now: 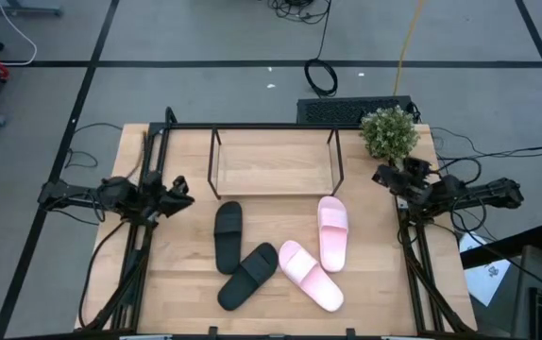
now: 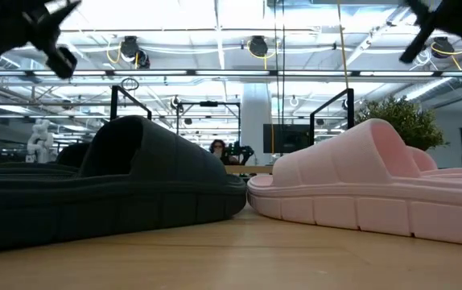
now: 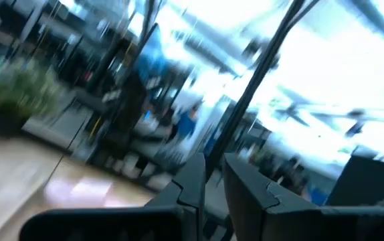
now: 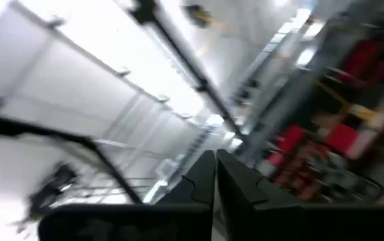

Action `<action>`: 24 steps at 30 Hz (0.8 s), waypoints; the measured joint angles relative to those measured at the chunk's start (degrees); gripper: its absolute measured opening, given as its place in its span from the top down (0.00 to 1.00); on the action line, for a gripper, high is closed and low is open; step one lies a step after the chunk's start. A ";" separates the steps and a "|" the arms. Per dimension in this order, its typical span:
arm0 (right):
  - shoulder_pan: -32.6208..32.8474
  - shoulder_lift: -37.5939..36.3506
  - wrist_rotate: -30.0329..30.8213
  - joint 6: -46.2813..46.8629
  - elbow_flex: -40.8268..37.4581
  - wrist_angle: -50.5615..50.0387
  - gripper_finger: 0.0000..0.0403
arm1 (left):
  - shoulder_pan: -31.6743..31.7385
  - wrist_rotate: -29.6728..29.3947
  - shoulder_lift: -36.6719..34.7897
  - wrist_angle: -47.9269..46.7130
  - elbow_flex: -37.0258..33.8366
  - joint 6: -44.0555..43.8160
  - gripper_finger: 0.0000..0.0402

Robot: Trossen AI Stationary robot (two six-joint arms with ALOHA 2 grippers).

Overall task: Pick and place slides into the shelf
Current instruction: Put the left black slipper on the shelf

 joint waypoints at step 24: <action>0.02 16.92 6.06 -14.57 2.91 31.98 0.98 | -6.31 1.03 15.16 -1.51 24.56 6.59 0.87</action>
